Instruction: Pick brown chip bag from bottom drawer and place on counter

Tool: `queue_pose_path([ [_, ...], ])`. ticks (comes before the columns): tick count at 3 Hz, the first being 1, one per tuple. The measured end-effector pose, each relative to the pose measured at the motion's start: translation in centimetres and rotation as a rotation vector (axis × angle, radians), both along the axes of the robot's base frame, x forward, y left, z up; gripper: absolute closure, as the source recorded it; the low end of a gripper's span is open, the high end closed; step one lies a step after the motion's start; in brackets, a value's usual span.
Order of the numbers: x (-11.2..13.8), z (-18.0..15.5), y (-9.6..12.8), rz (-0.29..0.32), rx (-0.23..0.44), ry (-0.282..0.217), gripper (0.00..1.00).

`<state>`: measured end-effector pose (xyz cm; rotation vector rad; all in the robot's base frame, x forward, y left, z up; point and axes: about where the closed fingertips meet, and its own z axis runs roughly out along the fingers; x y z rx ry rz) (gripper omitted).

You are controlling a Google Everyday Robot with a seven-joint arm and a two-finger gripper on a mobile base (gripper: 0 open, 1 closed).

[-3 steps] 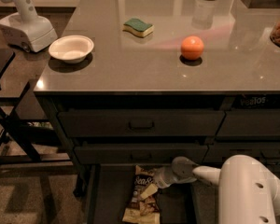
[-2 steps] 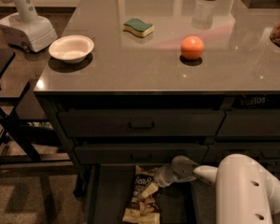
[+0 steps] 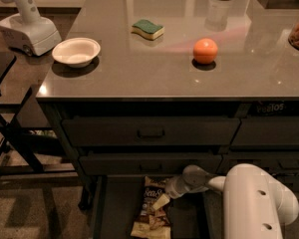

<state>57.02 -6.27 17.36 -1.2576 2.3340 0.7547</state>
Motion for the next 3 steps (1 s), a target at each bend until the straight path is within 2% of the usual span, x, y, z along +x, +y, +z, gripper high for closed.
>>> queue_pose_path([
  [1, 0.2, -1.5, -0.4, 0.002, -0.007, 0.019, 0.00],
  [3, -1.7, -4.8, -0.5, 0.000, -0.019, 0.084, 0.00],
])
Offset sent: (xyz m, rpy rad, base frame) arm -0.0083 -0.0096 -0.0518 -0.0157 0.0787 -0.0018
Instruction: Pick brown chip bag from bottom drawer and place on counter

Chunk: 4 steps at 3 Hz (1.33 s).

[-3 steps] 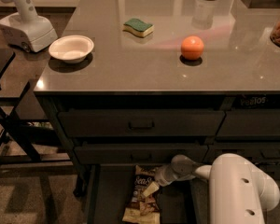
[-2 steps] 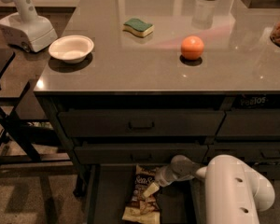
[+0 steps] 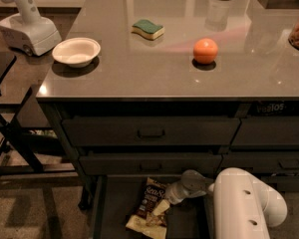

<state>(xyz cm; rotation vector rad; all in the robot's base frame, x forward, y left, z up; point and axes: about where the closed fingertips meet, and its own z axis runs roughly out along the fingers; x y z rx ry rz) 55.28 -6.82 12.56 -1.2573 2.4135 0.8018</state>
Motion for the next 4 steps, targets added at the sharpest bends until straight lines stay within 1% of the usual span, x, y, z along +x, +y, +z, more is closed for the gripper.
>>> queue_pose_path([
  [1, 0.00, 0.00, 0.00, 0.000, 0.000, 0.000, 0.19],
  [3, -0.01, -0.01, 0.01, 0.000, 0.000, 0.000, 0.66],
  [4, -0.01, -0.01, 0.01, 0.000, 0.000, 0.000, 0.88],
])
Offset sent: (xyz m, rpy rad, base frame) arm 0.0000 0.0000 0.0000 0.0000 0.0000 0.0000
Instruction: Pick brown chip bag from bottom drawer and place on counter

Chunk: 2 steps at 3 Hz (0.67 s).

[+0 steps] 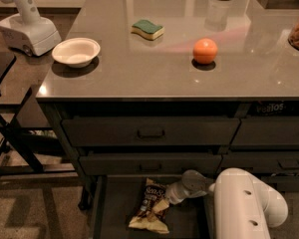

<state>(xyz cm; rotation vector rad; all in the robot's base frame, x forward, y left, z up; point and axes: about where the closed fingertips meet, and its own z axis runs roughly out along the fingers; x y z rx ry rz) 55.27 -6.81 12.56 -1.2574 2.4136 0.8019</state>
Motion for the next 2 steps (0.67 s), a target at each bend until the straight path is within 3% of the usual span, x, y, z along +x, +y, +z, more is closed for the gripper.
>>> queue_pose_path([
  [1, 0.00, 0.05, 0.01, 0.000, 0.000, 0.000, 1.00],
  [2, 0.01, 0.67, 0.00, -0.001, 0.000, 0.000, 1.00],
])
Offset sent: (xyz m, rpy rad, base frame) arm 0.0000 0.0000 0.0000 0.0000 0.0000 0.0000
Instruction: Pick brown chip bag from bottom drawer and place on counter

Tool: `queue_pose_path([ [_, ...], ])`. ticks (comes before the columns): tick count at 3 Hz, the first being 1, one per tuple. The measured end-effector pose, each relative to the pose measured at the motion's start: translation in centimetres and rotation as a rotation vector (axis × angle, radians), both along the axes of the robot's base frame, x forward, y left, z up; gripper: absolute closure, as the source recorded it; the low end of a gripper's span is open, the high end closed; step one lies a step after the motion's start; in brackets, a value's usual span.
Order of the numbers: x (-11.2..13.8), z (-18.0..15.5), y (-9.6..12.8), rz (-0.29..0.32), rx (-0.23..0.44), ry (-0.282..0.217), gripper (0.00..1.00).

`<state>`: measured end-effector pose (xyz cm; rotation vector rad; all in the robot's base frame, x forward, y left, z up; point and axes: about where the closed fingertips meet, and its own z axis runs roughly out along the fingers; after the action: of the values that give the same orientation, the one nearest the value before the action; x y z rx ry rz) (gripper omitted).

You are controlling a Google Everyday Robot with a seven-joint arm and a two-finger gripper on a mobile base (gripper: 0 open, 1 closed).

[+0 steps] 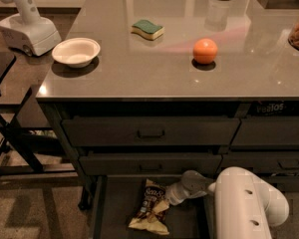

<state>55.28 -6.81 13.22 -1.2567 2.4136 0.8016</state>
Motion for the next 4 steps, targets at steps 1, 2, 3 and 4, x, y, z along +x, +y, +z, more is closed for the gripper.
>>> queue_pose_path([
  [1, -0.1, 1.1, 0.1, -0.010, -0.001, -0.005, 1.00],
  [2, -0.4, 2.2, 0.0, -0.016, -0.001, -0.009, 1.00],
  [3, -0.5, 3.1, 0.0, -0.010, -0.008, -0.012, 1.00],
  [4, -0.9, 4.2, 0.0, 0.000, -0.011, -0.013, 1.00],
])
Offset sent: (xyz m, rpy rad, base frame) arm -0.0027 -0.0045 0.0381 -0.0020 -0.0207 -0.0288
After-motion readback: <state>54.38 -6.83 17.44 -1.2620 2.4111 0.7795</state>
